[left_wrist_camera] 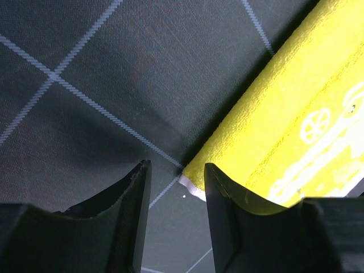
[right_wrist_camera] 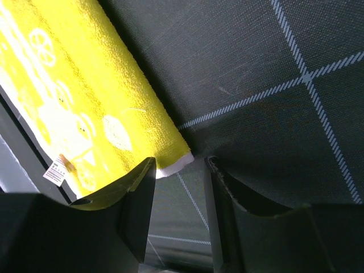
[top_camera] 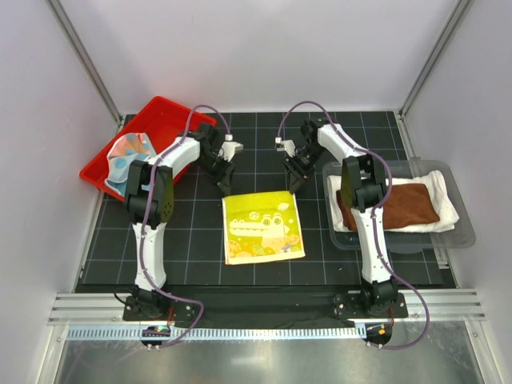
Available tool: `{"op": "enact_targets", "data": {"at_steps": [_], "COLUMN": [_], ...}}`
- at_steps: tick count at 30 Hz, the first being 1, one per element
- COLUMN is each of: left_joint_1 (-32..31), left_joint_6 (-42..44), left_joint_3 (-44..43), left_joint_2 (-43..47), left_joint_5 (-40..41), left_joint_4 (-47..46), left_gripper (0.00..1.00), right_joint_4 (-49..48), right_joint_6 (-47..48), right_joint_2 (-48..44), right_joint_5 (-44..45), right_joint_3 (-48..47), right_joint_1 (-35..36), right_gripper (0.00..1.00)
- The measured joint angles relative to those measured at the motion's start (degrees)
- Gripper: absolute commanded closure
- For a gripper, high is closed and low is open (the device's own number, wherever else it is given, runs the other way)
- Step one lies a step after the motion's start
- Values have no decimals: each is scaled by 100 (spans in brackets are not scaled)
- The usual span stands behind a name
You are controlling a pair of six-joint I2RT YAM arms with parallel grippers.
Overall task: Fold and stack the towels
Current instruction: Fold the towel
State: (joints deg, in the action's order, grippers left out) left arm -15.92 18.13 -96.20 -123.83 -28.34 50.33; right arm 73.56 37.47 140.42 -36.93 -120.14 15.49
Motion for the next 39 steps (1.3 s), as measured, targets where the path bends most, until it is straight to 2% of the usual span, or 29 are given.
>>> {"op": "enact_targets", "data": {"at_steps": [6, 9, 10, 13, 16, 24, 26, 29, 30, 31, 36, 39], "left_joint_1": [-2, 0, 0, 0, 0, 0, 0, -2, -2, -2, -9, -9], "left_joint_6": [33, 37, 39, 44, 46, 35, 28, -20, -24, -39, -98, -116], "left_joint_3": [-2, -2, -2, -15, -15, -15, -17, -50, -76, -105, -317, -549], "left_joint_2": [-20, -57, -76, -96, -103, -116, -133, -188, -210, -234, -289, -358], "left_joint_5": [28, 17, -2, -52, -59, -72, -122, -160, -151, -133, 35, 210], "left_joint_4": [151, 221, 238, 321, 378, 466, 461, 450, 446, 433, 343, 295], "left_gripper": [55, 55, 55, 55, 56, 60, 64, 84, 97, 100, 100, 100], "right_joint_4": [85, 94, 94, 92, 87, 48, 24, -7, -13, -24, -129, -323], "right_joint_6": [22, 52, 63, 109, 114, 70, 33, -4, -11, -15, -90, -271], "right_joint_2": [57, 74, 83, 109, 120, 131, 131, 131, 131, 131, 129, 37], "right_joint_5": [-120, -153, -157, -168, -170, -146, -127, -94, -76, -68, -26, -17], "right_joint_3": [-66, -72, -72, -74, -74, -74, -74, -74, -74, -74, -48, 118], "right_joint_1": [-11, -11, -11, -11, -11, -11, -11, -11, -11, -11, -11, -11], "right_gripper": [55, 64, 74, 85, 92, 92, 92, 92, 92, 92, 99, 99]}}
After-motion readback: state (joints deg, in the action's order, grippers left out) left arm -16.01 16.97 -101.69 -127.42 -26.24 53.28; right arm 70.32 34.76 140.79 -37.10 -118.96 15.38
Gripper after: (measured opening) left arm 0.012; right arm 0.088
